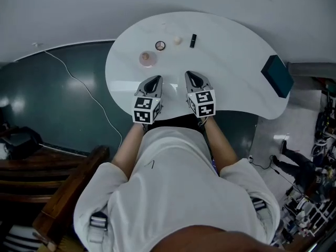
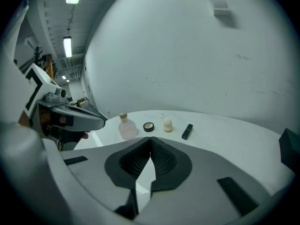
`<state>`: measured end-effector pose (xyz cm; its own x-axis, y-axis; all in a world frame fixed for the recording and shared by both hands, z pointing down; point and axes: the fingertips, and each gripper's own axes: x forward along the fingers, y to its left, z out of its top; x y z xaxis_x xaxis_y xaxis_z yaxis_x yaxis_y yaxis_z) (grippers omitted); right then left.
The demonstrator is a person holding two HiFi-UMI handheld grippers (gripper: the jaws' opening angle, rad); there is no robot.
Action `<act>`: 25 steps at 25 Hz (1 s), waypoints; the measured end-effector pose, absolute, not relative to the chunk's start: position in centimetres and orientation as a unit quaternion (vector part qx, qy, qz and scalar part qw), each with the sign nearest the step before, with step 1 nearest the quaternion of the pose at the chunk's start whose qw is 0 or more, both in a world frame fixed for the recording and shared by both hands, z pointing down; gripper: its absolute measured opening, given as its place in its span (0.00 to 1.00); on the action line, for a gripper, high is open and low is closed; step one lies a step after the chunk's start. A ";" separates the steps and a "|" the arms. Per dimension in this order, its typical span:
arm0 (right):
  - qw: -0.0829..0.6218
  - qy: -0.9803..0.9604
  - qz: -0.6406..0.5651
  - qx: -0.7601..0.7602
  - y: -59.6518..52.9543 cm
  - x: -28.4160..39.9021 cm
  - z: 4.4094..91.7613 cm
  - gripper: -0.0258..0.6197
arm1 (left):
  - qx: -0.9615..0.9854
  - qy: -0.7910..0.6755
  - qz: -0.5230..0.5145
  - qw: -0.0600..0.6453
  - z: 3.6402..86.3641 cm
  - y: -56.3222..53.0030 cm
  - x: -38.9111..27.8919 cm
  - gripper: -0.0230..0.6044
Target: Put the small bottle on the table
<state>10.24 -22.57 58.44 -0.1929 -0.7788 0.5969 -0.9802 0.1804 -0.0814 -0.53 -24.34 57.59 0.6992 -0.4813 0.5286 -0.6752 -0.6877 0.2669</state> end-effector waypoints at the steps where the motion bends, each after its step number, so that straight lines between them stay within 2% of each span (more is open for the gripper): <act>1: 0.214 -0.735 0.229 0.601 -22.3 10.3 58.0 0.04 | 0.896 -0.320 0.211 0.223 57.2 -24.3 -0.3 0.06; 11: 0.175 -0.738 0.193 0.622 -21.7 10.7 52.8 0.04 | 0.915 -0.326 0.164 0.172 50.8 -25.3 1.2 0.06; 25: 0.105 -0.745 0.088 0.653 -24.4 12.7 39.7 0.04 | 0.932 -0.343 0.067 0.091 39.5 -27.6 1.8 0.06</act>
<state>12.71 -24.36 39.71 -0.1257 -0.9540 0.2724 -0.9912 0.1322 0.0059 1.83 -27.63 39.52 0.7556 -0.6277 0.1875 -0.6521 -0.7478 0.1246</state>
